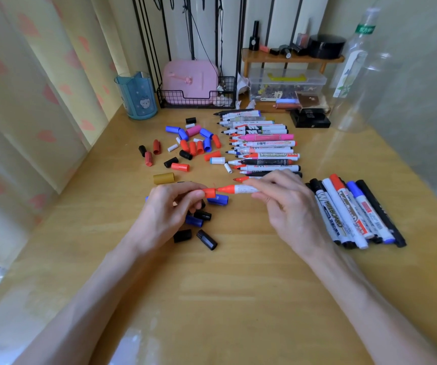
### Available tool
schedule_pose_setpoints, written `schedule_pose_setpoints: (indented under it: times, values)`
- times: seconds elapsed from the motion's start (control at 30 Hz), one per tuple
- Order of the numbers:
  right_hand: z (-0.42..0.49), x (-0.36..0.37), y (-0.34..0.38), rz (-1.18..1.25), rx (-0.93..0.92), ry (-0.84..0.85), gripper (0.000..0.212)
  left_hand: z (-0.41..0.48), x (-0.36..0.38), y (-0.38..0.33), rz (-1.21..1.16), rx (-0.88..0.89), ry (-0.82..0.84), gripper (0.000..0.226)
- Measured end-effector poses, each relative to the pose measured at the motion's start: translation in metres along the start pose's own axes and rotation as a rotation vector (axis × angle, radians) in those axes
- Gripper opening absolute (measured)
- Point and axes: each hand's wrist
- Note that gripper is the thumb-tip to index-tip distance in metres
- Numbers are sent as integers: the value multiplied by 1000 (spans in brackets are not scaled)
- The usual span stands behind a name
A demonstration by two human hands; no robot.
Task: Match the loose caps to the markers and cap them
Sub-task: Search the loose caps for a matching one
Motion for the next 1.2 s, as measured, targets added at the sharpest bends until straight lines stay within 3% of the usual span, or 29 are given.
schedule_pose_setpoints:
  times: [0.1,0.43,0.7,0.83,1.1,1.2]
  values:
    - [-1,-6,-7,9,15,-11,45,0,-5,4,-41,-14,-22,17]
    - [-4,9,8,58,11,105,30,-5,10,-6,-42,15,34,19]
    - [-4,15,10,66,63,88,33,-4,14,-6,-4,38,-40,18]
    - [-2,10,13,104,111,142,19,-2,16,-4,-15,36,14,17]
    - [-1,-6,15,-53,214,25,16,12,31,-11,11,82,-41,37]
    - [1,-23,4,-176,359,-73,16,18,35,-19,86,146,-16,44]
Point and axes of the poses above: each hand's wrist, its own z-axis towards the middle knuckle, its own x-axis out of the palm, y = z × x, and after that the axes turned 11 degrees about z, right-handed
